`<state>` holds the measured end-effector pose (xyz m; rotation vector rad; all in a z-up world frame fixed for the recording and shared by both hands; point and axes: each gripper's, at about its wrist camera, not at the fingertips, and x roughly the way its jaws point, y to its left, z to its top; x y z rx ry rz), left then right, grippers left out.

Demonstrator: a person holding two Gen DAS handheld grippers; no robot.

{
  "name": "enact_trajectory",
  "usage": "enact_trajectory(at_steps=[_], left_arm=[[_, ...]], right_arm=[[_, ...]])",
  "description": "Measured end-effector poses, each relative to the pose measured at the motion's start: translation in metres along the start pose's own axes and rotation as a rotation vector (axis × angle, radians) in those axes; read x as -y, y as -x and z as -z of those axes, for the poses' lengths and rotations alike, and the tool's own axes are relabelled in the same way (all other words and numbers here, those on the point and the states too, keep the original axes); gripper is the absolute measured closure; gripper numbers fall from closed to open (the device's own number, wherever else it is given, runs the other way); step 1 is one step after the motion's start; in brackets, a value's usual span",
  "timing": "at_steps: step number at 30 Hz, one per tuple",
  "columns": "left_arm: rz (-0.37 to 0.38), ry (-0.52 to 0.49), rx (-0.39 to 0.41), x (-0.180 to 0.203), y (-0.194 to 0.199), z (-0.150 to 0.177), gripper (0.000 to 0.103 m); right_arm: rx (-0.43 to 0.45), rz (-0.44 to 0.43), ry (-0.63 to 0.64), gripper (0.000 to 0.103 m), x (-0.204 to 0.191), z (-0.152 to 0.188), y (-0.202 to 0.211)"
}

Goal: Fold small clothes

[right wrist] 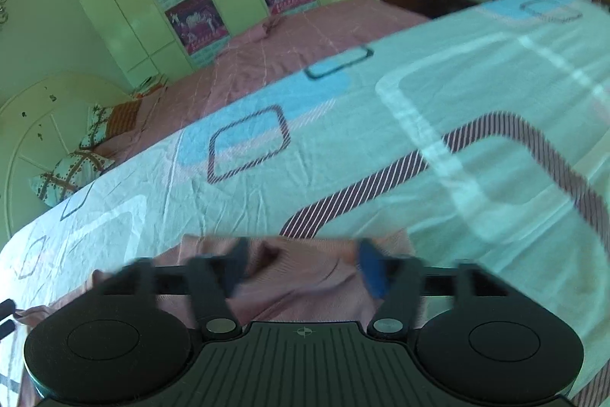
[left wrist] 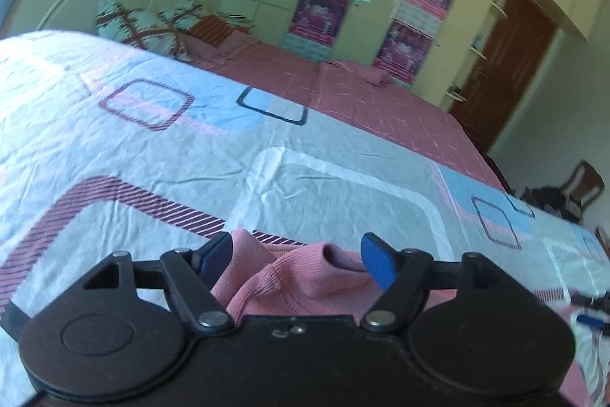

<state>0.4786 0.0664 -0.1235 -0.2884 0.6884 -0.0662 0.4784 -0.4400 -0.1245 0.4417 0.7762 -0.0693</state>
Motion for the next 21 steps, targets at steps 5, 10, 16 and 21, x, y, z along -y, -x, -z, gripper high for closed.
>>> enact_trajectory(at_steps=[5, 10, 16, 21], left_arm=[[0.006, -0.156, -0.041, 0.010, -0.013, 0.005, 0.031], [0.027, -0.266, -0.059, 0.025, -0.031, 0.006, 0.038], [0.043, -0.324, -0.102, 0.024, -0.047, 0.007, 0.072], [0.064, -0.349, -0.118, 0.024, -0.050, 0.011, 0.091]], right_arm=[[-0.020, -0.039, 0.090, 0.029, -0.002, -0.005, -0.006], [-0.041, -0.071, 0.213, 0.029, -0.013, 0.000, -0.020], [-0.108, -0.120, 0.299, 0.029, -0.017, 0.003, -0.040], [-0.130, -0.137, 0.337, 0.048, -0.019, 0.009, -0.047]])
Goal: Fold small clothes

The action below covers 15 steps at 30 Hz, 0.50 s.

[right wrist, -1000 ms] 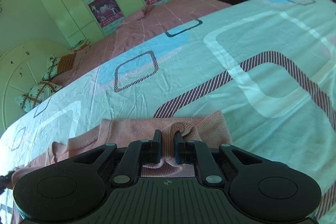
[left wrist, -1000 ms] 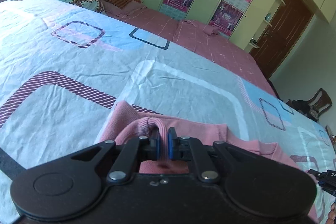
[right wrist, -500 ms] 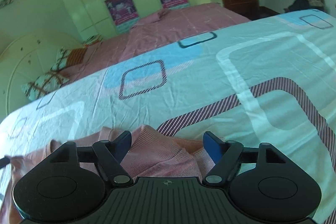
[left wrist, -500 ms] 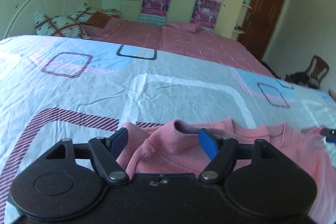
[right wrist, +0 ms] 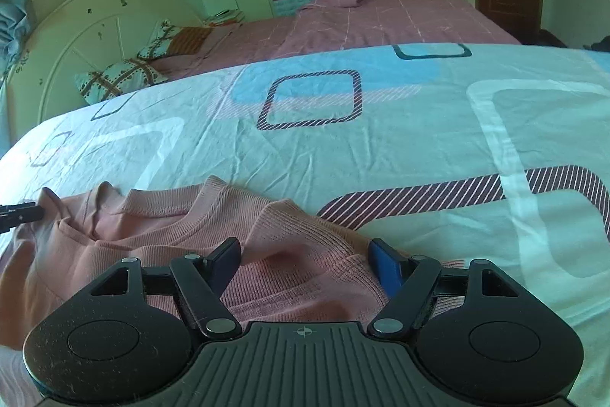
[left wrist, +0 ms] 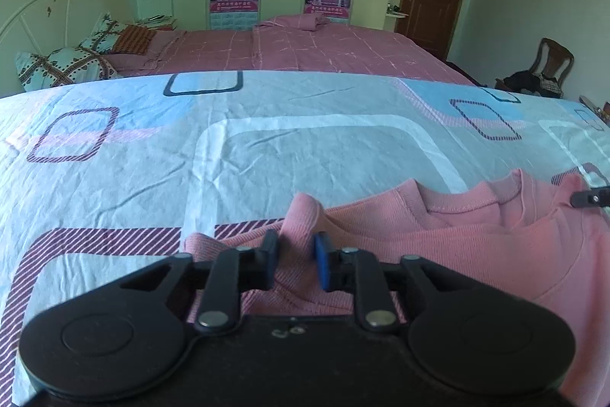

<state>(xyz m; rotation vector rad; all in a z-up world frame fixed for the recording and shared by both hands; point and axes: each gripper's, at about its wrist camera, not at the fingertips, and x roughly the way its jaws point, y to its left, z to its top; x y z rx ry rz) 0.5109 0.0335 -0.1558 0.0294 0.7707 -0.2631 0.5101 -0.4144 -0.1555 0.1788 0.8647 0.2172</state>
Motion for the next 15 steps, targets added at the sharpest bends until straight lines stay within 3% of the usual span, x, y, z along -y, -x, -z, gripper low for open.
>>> enact_trajectory(at_steps=[1, 5, 7, 12, 15], left_arm=[[0.003, -0.007, 0.001, 0.001, 0.000, 0.000, 0.092], [0.011, -0.022, 0.003, 0.003, -0.003, 0.000, 0.099], [0.015, -0.003, 0.015, 0.001, -0.002, 0.000, 0.100], [-0.041, 0.073, 0.122, -0.006, 0.016, 0.000, 0.100], [-0.109, 0.150, 0.173, -0.015, 0.024, 0.003, 0.100]], right_arm=[[-0.002, -0.002, 0.007, 0.061, -0.001, 0.000, 0.000], [0.002, -0.017, 0.036, 0.063, -0.002, -0.003, 0.002], [-0.004, -0.015, 0.059, 0.094, -0.003, -0.004, 0.004], [0.066, -0.001, 0.036, 0.094, -0.001, -0.004, 0.020], [0.161, 0.019, -0.132, 0.094, 0.018, -0.004, 0.039]])
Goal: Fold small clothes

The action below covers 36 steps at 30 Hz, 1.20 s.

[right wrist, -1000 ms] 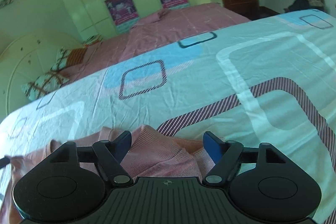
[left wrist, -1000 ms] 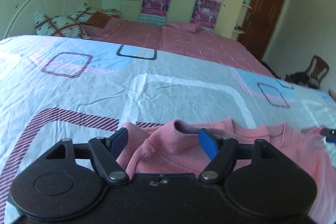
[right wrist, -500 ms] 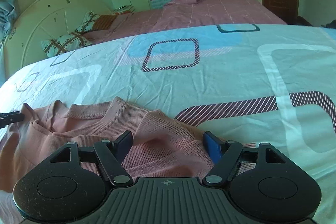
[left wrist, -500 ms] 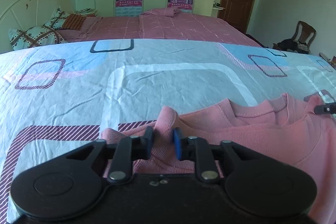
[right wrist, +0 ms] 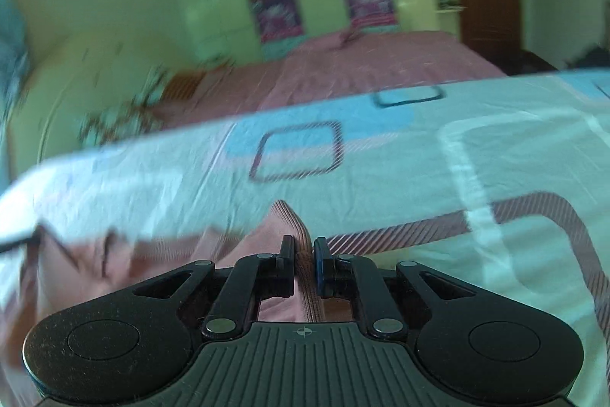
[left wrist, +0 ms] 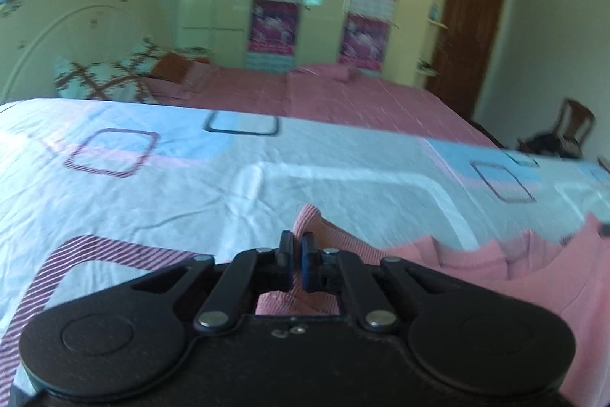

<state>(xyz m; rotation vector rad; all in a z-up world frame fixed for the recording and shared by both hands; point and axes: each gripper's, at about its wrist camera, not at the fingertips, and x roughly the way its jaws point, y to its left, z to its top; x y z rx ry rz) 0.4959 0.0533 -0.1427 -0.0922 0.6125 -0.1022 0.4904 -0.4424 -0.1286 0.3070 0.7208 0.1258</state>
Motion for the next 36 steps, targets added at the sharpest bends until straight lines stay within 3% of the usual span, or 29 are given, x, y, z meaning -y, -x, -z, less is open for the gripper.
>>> enact_trajectory(at_steps=[2, 4, 8, 11, 13, 16, 19, 21, 23, 31, 36], left_arm=[[-0.025, 0.012, -0.033, -0.002, -0.008, 0.004, 0.100], [-0.042, 0.027, -0.047, -0.001, -0.012, 0.007, 0.100], [-0.059, 0.077, -0.021, -0.001, -0.009, 0.002, 0.100], [-0.099, -0.021, -0.107, 0.007, -0.025, 0.017, 0.100], [-0.116, -0.059, -0.095, 0.013, -0.023, 0.020, 0.099], [-0.127, -0.066, -0.079, 0.014, -0.015, 0.017, 0.083], [-0.124, -0.068, -0.065, 0.014, 0.002, 0.015, 0.072], [-0.119, -0.066, -0.040, 0.015, 0.019, 0.017, 0.050], [-0.112, -0.087, -0.013, 0.020, 0.037, 0.020, 0.042], [0.021, -0.123, -0.072, 0.057, 0.077, 0.051, 0.042], [0.002, -0.121, -0.154, 0.064, 0.067, 0.072, 0.042]], right_arm=[[-0.024, 0.046, -0.044, 0.094, 0.009, 0.005, -0.005], [-0.060, 0.097, -0.009, 0.094, 0.005, 0.013, -0.014], [-0.020, 0.175, -0.069, 0.095, 0.008, 0.018, -0.015], [-0.045, 0.223, -0.017, 0.095, 0.003, 0.024, -0.025], [-0.045, 0.238, 0.046, 0.094, -0.003, 0.028, -0.025], [-0.007, 0.246, 0.003, 0.094, -0.001, 0.023, -0.013], [0.029, 0.228, -0.004, 0.094, -0.006, 0.018, 0.009], [0.037, 0.187, 0.010, 0.094, -0.018, 0.020, 0.023], [0.028, 0.140, 0.046, 0.094, -0.038, 0.025, 0.034], [-0.043, -0.008, 0.119, 0.094, -0.106, 0.066, 0.045], [-0.086, -0.020, 0.158, 0.094, -0.129, 0.090, 0.039]])
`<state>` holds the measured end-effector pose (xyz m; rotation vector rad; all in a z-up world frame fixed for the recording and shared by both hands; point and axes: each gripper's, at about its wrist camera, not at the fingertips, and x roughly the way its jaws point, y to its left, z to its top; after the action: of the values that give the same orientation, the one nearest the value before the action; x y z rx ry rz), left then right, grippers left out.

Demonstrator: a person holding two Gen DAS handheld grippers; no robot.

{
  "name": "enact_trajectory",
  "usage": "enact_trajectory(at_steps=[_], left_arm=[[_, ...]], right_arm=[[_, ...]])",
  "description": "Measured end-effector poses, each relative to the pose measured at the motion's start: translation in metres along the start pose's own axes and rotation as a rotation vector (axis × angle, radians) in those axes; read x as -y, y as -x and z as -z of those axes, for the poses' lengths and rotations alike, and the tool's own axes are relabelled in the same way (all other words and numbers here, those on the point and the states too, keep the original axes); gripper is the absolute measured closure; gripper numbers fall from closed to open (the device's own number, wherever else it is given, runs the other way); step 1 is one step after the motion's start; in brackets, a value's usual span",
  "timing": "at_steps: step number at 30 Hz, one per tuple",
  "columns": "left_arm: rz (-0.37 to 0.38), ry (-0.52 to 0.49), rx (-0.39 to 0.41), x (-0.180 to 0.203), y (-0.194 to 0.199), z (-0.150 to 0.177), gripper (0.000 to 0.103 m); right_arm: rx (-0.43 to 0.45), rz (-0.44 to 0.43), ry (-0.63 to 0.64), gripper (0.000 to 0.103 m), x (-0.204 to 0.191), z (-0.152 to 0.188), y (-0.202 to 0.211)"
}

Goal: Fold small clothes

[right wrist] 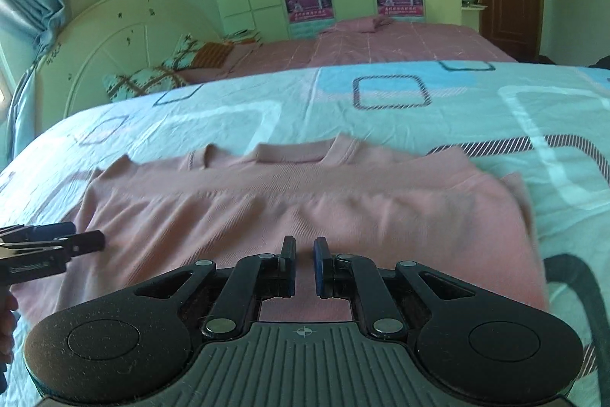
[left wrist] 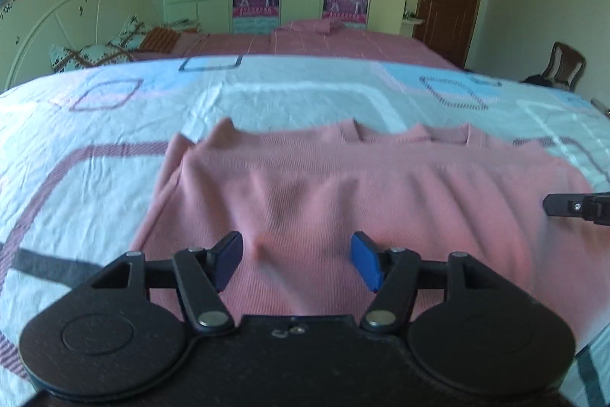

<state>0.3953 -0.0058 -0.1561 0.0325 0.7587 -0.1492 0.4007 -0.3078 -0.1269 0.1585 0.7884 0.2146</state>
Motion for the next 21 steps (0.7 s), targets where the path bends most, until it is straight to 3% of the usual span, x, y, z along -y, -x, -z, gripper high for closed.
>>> enact_trajectory(at_steps=[11, 12, 16, 21], left_arm=[[-0.046, 0.038, -0.023, -0.016, 0.005, 0.013, 0.038], [-0.049, 0.036, -0.024, -0.016, 0.006, 0.014, 0.038], [-0.059, 0.028, -0.026, -0.015, 0.017, 0.017, 0.039], [-0.041, 0.035, -0.007, -0.014, 0.041, 0.026, 0.040]], right_arm=[[-0.040, 0.212, -0.019, 0.094, 0.044, 0.031, 0.011], [-0.045, 0.220, -0.026, 0.092, 0.048, 0.033, 0.013], [-0.029, 0.239, -0.030, 0.059, 0.048, 0.039, 0.034], [0.004, 0.215, 0.001, 0.059, 0.024, 0.052, 0.052]])
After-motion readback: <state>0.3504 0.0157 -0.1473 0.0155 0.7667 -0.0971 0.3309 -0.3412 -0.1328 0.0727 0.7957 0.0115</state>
